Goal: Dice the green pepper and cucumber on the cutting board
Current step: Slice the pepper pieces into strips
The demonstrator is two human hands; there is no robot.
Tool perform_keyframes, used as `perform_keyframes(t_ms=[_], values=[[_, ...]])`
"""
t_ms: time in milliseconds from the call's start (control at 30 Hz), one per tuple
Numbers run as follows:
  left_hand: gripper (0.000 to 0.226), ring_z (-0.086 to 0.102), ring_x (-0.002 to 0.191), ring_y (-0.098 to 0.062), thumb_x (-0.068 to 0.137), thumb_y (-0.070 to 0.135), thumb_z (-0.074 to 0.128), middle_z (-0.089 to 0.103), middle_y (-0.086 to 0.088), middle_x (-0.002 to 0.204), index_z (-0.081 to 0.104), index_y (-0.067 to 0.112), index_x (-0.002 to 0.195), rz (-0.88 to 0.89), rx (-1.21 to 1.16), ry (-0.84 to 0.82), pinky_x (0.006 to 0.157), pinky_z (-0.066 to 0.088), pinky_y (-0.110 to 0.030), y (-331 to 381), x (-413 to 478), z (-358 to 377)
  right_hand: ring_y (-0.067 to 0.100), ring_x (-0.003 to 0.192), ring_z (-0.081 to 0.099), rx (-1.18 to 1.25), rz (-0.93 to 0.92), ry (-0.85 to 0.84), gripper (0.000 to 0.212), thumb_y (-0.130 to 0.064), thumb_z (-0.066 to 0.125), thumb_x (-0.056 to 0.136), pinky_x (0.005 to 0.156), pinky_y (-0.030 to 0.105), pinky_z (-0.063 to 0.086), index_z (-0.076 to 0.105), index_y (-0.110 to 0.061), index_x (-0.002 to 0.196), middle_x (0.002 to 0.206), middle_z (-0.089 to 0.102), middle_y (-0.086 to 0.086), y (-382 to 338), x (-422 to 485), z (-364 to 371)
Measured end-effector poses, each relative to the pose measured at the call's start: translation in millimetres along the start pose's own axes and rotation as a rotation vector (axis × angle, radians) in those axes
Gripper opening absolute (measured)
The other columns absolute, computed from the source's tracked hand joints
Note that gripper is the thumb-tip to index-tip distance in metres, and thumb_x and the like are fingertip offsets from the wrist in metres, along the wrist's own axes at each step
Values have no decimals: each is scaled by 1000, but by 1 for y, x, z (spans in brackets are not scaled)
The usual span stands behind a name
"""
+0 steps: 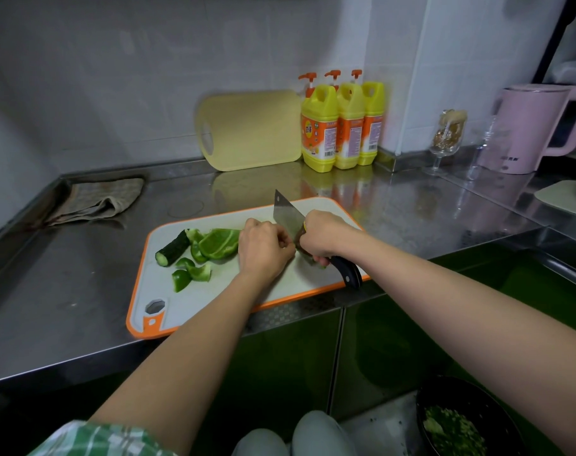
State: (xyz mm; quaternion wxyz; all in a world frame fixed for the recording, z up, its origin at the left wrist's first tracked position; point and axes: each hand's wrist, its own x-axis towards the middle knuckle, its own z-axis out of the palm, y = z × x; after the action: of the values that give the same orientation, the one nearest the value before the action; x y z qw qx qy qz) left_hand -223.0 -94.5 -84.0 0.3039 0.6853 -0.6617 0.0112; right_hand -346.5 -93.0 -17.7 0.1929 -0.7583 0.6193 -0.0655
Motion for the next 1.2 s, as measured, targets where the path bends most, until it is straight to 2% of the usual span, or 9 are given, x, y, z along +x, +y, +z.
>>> perform_keyframes(t_ms=[100,300,433,500,667,867,967,1067,1200], values=[[11,48,96,-28,77,30,68,68,-3,79,73,20,78,-8,-3,-14,73,40,-34,-1,0,0,22,48,60,2,11,47,17,2,51,80,66,32,56,59,-4,67,35,54,3,1,7,6],[13,48,104,-27,82,29,68,72,-2,89,78,28,92,-9,-47,-34,81,43,-33,-6,1,1,31,64,67,86,20,149,16,-3,54,82,68,38,60,56,-6,66,64,68,14,19,14,4],[30,47,109,-28,83,28,66,70,-4,104,71,25,112,2,-16,-5,88,40,-34,-10,2,-2,21,47,62,200,-9,170,19,-3,47,85,54,29,54,52,-8,67,60,68,13,23,16,-5],[37,46,111,-29,83,29,64,65,-5,111,66,25,119,8,29,9,89,37,-35,-10,0,-7,21,46,60,227,-17,143,23,-3,46,85,53,27,51,55,-7,64,58,67,12,21,12,-8],[30,43,113,-28,83,35,61,60,-4,112,67,29,112,8,117,-25,88,32,-36,-8,-13,-17,19,43,55,232,2,11,28,-4,43,89,49,24,45,54,-4,64,49,58,7,14,-5,6],[33,45,116,-29,92,36,55,60,-4,122,62,28,124,9,207,-104,90,32,-38,-7,-21,-22,27,57,61,174,65,57,24,1,43,85,52,29,48,55,-2,64,67,67,16,31,-4,-5],[40,43,120,-29,93,35,54,56,-6,129,57,27,131,6,217,-104,94,31,-39,-4,-23,-22,23,52,57,234,45,61,21,0,44,88,48,26,45,54,-3,70,67,65,15,34,-6,-7],[40,41,122,-30,92,35,54,53,-8,131,57,25,130,-13,226,-99,96,30,-39,-4,-25,-23,18,44,50,328,-13,-29,15,-8,48,95,44,23,40,50,-5,80,61,57,10,32,-12,-2],[36,43,120,-30,93,34,53,55,-7,129,59,28,128,-8,234,-115,95,31,-39,-3,-29,-25,18,43,49,332,3,-48,16,-7,48,95,43,23,39,49,-6,80,59,54,10,45,-10,0]])
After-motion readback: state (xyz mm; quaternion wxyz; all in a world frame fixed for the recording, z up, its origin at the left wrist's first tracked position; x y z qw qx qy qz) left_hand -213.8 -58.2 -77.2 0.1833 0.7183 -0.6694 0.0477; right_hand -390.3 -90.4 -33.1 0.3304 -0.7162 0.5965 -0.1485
